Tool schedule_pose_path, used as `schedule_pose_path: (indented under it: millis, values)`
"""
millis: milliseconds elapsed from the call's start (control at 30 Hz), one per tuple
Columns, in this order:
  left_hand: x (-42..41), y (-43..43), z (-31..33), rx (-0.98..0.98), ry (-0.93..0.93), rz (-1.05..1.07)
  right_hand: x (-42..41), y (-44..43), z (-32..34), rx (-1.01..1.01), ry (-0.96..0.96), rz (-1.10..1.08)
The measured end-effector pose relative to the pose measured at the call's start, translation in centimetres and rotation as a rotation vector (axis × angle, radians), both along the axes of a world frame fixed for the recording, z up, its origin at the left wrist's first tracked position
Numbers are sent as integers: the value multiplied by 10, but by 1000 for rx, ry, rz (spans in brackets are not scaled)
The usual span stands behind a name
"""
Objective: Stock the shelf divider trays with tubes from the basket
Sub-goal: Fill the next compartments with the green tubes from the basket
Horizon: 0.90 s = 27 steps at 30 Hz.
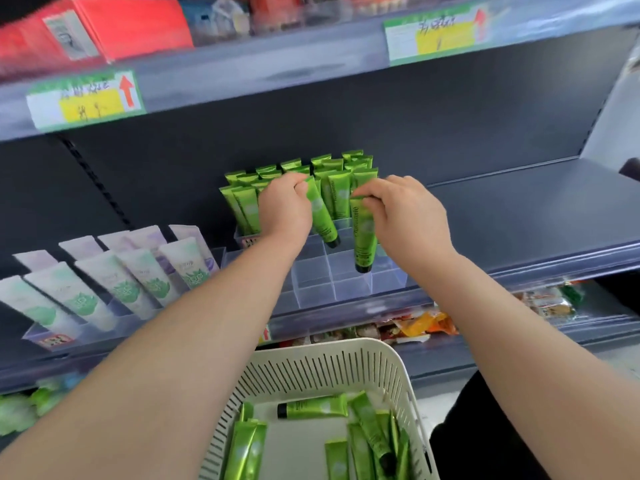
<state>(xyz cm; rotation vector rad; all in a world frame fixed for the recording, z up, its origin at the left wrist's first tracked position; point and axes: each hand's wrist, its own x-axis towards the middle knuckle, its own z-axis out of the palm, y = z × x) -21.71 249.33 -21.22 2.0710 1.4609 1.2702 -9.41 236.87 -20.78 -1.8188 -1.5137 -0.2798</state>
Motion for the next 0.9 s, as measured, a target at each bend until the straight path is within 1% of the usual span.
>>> schedule_pose_path:
  millis: [133, 267, 333, 467, 600, 700, 900]
  values:
    - [20, 17, -5, -28, 141, -42, 8, 6, -3, 24, 18, -3]
    - [31, 24, -14, -21, 355, -146, 11, 9, -3, 25, 17, 11]
    - [32, 24, -19, -28, 383, -165, 11, 11, -3, 23, 17, 12]
    - [22, 23, -19, -38, 351, -174, 6, 14, -3, 22, 17, 16]
    - [0, 17, -14, 67, 348, -200, 0, 23, 1, 36, 15, 4]
    - [-18, 14, -13, 133, 438, -202, -4, 36, 6, 47, 6, -4]
    - [-47, 7, -18, 173, 616, -270, -9, 63, 1, 11, -48, -21]
